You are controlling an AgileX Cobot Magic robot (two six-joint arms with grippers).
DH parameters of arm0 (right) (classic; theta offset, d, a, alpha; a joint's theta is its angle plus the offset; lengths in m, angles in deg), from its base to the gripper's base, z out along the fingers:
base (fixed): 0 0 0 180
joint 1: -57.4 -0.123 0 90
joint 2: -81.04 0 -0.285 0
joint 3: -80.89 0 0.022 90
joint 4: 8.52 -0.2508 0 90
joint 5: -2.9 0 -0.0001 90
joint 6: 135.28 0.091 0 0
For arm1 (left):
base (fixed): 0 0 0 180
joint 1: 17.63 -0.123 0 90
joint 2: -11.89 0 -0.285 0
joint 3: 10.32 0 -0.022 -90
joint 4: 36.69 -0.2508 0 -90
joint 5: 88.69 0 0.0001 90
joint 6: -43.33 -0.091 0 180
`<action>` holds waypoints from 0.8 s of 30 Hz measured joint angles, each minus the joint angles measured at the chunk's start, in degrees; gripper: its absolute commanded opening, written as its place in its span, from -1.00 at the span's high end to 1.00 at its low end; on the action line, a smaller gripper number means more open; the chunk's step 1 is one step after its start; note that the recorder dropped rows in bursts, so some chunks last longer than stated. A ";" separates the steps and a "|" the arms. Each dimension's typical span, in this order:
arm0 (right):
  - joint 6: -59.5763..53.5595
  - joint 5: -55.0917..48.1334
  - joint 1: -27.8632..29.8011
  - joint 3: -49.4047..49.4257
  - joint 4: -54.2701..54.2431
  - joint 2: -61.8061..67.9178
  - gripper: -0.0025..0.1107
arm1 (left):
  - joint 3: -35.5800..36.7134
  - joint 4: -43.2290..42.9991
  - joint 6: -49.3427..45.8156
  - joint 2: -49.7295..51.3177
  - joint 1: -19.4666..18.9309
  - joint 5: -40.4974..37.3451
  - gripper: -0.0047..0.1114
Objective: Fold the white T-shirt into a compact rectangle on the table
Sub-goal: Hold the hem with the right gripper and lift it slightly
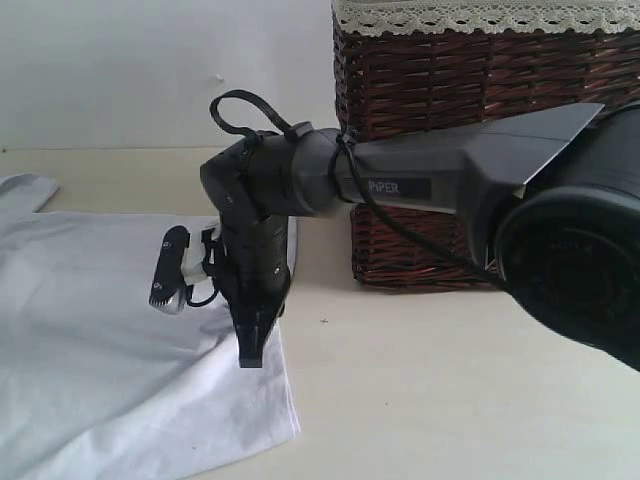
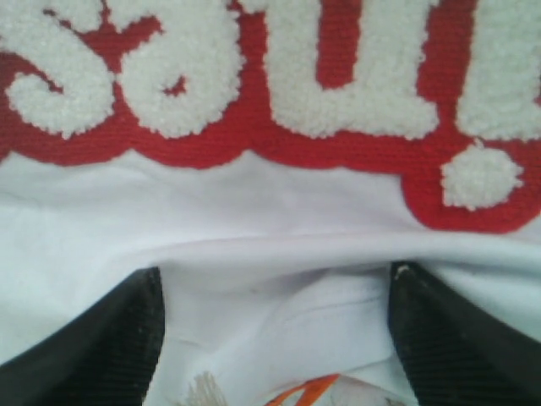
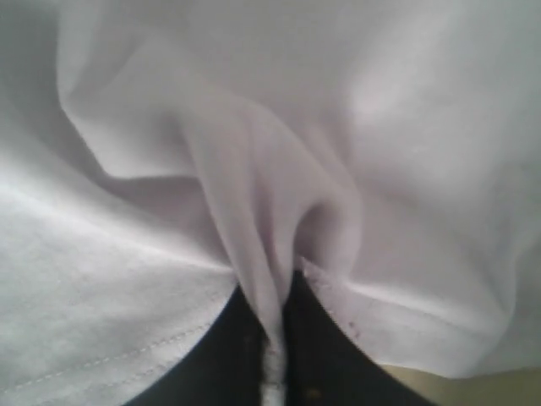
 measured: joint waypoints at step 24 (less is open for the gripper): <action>0.85 -2.73 0.00 -0.12 -0.43 0.00 0.96 | 0.00 0.09 2.58 1.51 0.00 -0.54 -0.31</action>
